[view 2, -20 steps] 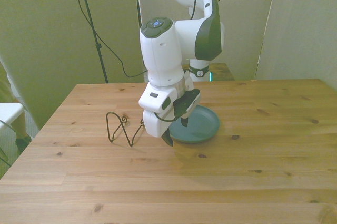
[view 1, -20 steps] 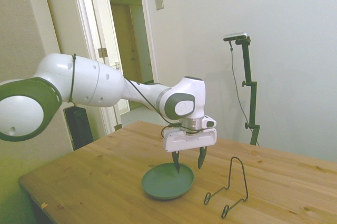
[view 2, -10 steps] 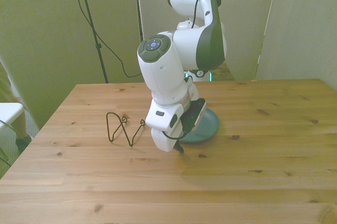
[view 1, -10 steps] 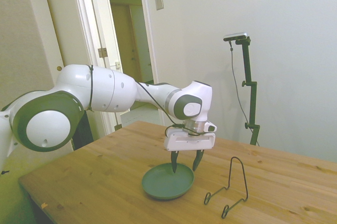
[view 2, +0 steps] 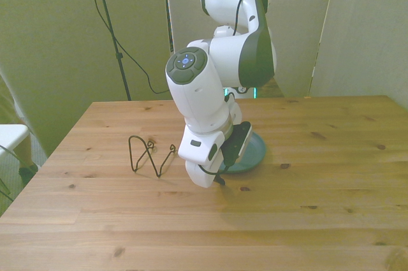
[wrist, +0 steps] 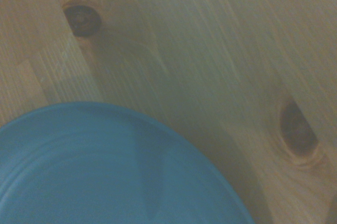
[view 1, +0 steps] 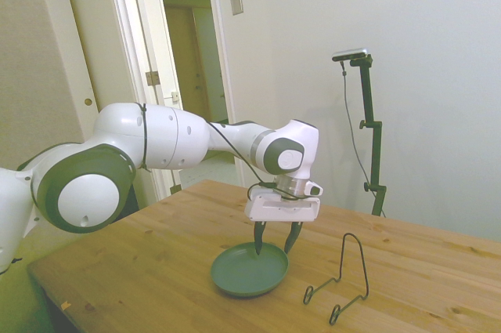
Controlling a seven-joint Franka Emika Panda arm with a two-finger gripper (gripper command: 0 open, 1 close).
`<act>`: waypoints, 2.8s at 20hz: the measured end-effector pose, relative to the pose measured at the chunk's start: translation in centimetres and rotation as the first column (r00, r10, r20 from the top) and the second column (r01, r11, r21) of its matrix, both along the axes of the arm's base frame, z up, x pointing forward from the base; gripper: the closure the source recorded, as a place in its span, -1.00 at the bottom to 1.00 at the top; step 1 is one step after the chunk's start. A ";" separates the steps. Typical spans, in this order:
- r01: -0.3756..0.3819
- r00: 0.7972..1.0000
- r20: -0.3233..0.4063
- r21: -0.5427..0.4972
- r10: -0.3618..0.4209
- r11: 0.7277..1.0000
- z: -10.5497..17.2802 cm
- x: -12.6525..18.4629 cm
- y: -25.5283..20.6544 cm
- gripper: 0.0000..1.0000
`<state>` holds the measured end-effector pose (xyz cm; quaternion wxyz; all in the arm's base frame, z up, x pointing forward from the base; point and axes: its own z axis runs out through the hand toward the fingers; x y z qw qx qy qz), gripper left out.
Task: Load the plate
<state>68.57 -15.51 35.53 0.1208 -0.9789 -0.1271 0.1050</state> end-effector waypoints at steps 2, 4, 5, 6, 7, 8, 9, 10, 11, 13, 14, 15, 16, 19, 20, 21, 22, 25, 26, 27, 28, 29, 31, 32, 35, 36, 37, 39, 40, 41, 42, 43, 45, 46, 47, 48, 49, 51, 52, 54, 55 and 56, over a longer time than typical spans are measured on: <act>-0.003 1.000 -0.003 -0.004 0.003 1.000 0.0 0.3 0.6 1.00; -0.008 1.000 -0.005 -0.017 0.008 1.000 -0.1 0.5 1.1 1.00; -0.011 1.000 -0.006 -0.026 0.011 1.000 -0.2 0.7 1.3 1.00; -0.015 1.000 -0.007 -0.034 0.015 0.999 -0.2 0.8 1.5 1.00; -0.021 1.000 -0.010 -0.048 0.020 0.999 -0.3 1.0 1.7 1.00; -0.028 1.000 -0.012 -0.064 0.027 0.998 -0.3 1.1 1.9 1.00; -0.037 0.999 -0.014 -0.080 0.036 0.996 -0.4 1.2 2.1 1.00; -0.047 0.999 -0.016 -0.093 0.045 0.995 -0.4 1.4 2.3 1.00; -0.053 0.999 -0.017 -0.103 0.052 0.993 -0.4 1.5 2.4 1.00; -0.060 0.998 -0.018 -0.114 0.058 0.992 -0.5 1.6 2.5 1.00; -0.062 0.998 -0.020 -0.117 0.060 0.991 -0.6 1.6 2.6 1.00; -0.065 0.998 -0.027 -0.119 0.062 0.991 -0.7 1.6 2.6 1.00; -0.068 0.998 -0.027 -0.122 0.065 0.990 -0.7 1.6 2.7 1.00; -0.070 0.997 -0.037 -0.121 0.066 0.990 -0.9 1.5 2.7 1.00; -0.070 0.997 -0.038 -0.122 0.066 0.990 -0.9 1.5 2.7 1.00; -0.071 0.997 -0.041 -0.121 0.066 0.990 -1.0 1.5 2.7 1.00; -0.071 0.997 -0.044 -0.120 0.066 0.990 -1.1 1.5 2.7 1.00; -0.073 0.996 -0.056 -0.118 0.067 0.990 -1.2 1.3 2.7 1.00; -0.075 0.995 -0.066 -0.115 0.068 0.990 -1.3 1.1 2.8 1.00; -0.076 0.995 -0.067 -0.116 0.069 0.990 -1.2 1.1 2.8 1.00; -0.077 0.995 -0.068 -0.117 0.070 0.990 -1.2 1.0 2.9 1.00; -0.079 0.995 -0.069 -0.119 0.071 0.990 -1.2 0.9 3.0 1.00; -0.084 0.995 -0.060 -0.128 0.077 0.988 -1.1 0.7 3.2 1.00; -0.087 0.995 -0.050 -0.135 0.081 0.987 -0.9 0.5 3.4 1.00; -0.096 0.995 -0.011 -0.158 0.095 0.983 0.1 -0.7 4.1 1.00; -0.100 0.995 0.002 -0.165 0.101 0.981 0.4 -1.2 4.5 1.00; -0.104 0.994 0.018 -0.174 0.109 0.979 0.9 -1.8 4.9 1.00; -0.109 0.991 0.053 -0.192 0.121 0.975 2.6 -3.2 5.5 1.00; -0.107 0.990 0.074 -0.199 0.124 0.974 3.8 -4.0 5.7 1.00; -0.103 0.987 0.098 -0.208 0.125 0.973 4.9 -4.9 5.7 1.00; -0.097 0.984 0.125 -0.219 0.127 0.971 6.2 -5.9 5.7 1.00; -0.092 0.980 0.150 -0.235 0.130 0.968 7.3 -6.8 5.7 1.00; -0.074 0.971 0.201 -0.272 0.132 0.959 9.5 -8.5 5.7 1.00; -0.061 0.964 0.231 -0.292 0.133 0.954 10.4 -9.3 5.7 1.00; -0.048 0.956 0.261 -0.314 0.135 0.948 11.3 -10.0 5.7 1.00; -0.032 0.947 0.291 -0.333 0.135 0.943 12.1 -10.7 5.7 1.00; -0.012 0.936 0.324 -0.358 0.136 0.934 13.1 -11.4 5.6 1.00; 0.029 0.915 0.380 -0.396 0.135 0.918 14.8 -12.8 5.3 1.00; 0.046 0.905 0.403 -0.414 0.138 0.909 15.7 -13.5 5.0 1.00; 0.083 0.881 0.451 -0.447 0.144 0.891 17.3 -14.7 4.4 1.00; 0.095 0.872 0.467 -0.458 0.149 0.884 18.1 -15.3 4.0 1.00; 0.105 0.862 0.481 -0.473 0.157 0.875 18.9 -15.8 3.5 1.00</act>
